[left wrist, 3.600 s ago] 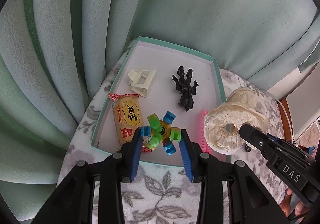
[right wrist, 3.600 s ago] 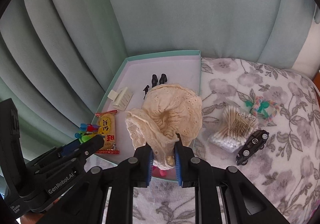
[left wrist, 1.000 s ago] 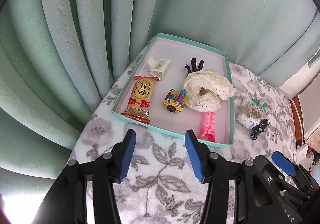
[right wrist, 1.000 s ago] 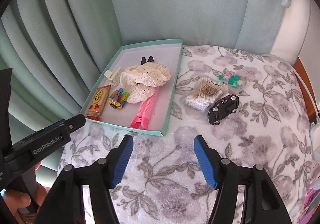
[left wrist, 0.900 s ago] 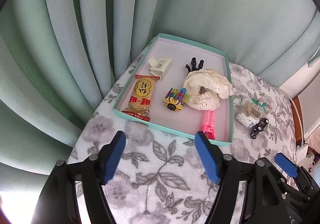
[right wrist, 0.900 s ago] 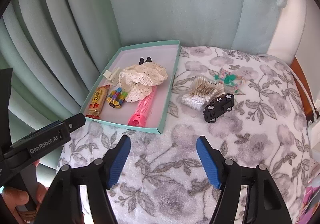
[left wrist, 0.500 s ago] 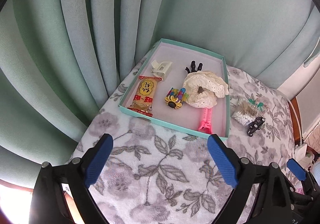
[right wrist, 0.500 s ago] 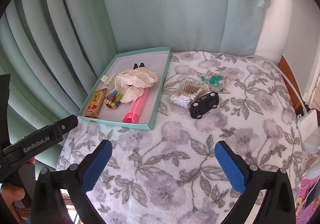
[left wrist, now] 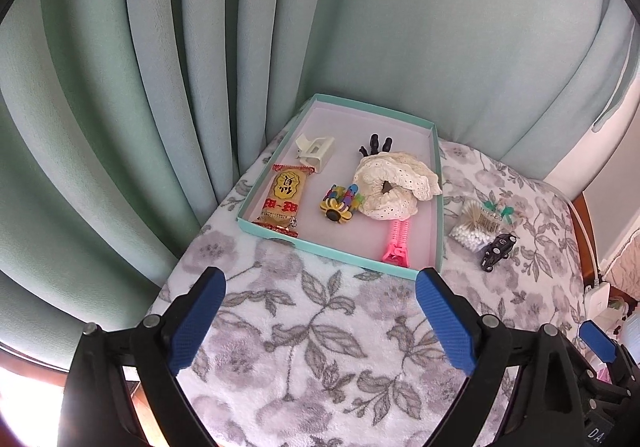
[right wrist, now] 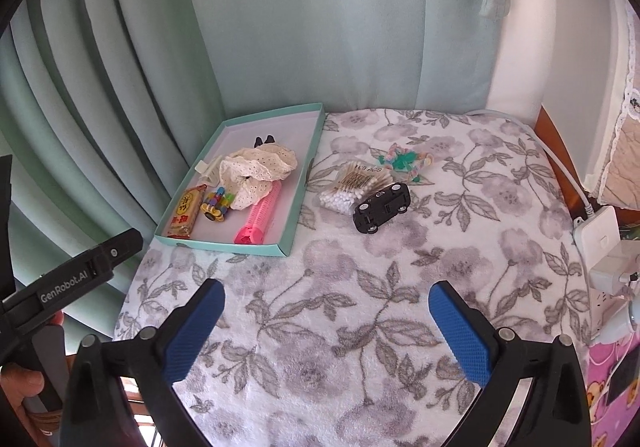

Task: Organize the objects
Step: 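Withdraw both open tools from the box lid toward the swabs and car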

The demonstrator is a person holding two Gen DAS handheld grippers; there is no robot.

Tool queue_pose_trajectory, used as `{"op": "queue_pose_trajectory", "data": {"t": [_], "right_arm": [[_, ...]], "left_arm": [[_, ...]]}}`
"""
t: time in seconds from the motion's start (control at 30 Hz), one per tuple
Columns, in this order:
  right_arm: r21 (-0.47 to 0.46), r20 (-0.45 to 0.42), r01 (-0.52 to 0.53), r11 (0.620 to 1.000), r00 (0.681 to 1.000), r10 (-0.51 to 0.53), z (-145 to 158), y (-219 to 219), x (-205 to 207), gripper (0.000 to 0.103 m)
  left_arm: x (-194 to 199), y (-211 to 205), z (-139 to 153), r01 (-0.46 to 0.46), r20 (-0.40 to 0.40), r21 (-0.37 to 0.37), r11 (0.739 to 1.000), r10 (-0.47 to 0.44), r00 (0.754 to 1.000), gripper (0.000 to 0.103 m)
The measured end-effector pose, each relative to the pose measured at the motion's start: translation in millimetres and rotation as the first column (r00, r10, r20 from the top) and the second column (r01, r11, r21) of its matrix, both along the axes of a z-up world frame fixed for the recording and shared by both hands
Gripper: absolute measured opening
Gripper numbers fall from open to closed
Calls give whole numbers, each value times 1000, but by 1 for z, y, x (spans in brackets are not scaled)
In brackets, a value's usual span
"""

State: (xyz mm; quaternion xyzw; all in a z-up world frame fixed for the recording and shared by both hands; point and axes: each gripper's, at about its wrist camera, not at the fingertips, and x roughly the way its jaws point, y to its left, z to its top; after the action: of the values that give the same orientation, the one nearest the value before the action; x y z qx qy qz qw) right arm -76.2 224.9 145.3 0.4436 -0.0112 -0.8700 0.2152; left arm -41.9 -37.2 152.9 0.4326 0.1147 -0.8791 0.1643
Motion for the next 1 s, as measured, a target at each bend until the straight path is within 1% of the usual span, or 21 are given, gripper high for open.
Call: {"op": "queue_pose_trajectory", "data": {"t": [0.2,0.33,0.5,0.8,1.0], "right_arm": [[-9,-2,21,1000,1000,-21,3,13,-2,103],[-16,7,37,999,999,-37,0,21,-3,103],[-13,18,55,998,998,-55,-5,32,-7,103],[10,42,96,995,994,-97,-13,44,-22,103],[31,59,108,994,992,-110,-20,45,-35,103]], "left_arm": [[-2,11,0,35,18,16,999,-35,999,96],[-3,18,-2,56,17,6,998,-56,998,96],[-6,25,-4,79,20,22,997,-79,997,96],[-21,41,-6,148,21,48,988,-149,989,96],[-33,48,-17,183,42,82,980,-187,982,96]]}}
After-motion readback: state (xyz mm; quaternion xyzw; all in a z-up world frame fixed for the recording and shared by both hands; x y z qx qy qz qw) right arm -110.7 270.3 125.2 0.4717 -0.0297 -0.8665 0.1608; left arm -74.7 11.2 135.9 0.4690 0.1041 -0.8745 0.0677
